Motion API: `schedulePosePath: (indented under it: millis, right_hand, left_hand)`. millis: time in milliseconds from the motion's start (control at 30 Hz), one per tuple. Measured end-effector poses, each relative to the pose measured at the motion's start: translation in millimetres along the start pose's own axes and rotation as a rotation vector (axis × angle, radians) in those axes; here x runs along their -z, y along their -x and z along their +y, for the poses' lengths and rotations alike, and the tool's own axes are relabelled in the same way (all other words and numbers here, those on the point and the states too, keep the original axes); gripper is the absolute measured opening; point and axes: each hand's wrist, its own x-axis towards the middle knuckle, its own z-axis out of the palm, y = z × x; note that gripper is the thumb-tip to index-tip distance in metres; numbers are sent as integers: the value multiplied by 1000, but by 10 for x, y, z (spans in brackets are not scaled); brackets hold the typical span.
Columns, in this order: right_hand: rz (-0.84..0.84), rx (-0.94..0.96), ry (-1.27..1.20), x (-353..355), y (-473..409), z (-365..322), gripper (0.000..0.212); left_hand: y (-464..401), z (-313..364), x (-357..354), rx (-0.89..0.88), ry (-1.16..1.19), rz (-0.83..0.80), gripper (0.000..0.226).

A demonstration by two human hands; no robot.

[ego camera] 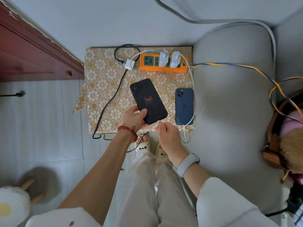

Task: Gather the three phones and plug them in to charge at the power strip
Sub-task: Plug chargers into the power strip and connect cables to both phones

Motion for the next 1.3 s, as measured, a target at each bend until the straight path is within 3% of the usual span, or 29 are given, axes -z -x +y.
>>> schedulePosePath:
  millis: [167,367,567,800,933,1133,1300]
  right_hand:
    - [29,-54,-33,13,38,137,33]
    - [72,-179,-106,61,13,365,36]
    - [129,-206,-63,142,25,429,37]
    - [3,-180,-13,225,-51,395,35]
    - [-142,-195,154,320,-163,429,35]
    - [-34,-95,345,624,-213,516,28]
    - [18,-12,452,718,-324,604,34]
  left_hand:
    - [13,-72,-70,25,-36,-30,11]
    - [-33,-187,-217,56,-120,-115,26]
    - [-28,-228,-375,85,-153,-153,20]
    - [-148,-228,-383,101,-239,-143,26]
    - [-241,-247,-397,147,-233,-147,29]
    - [-372,-408,-450,66,-454,-65,29]
    - [-483,-441,-535,-36,-664,-3,33]
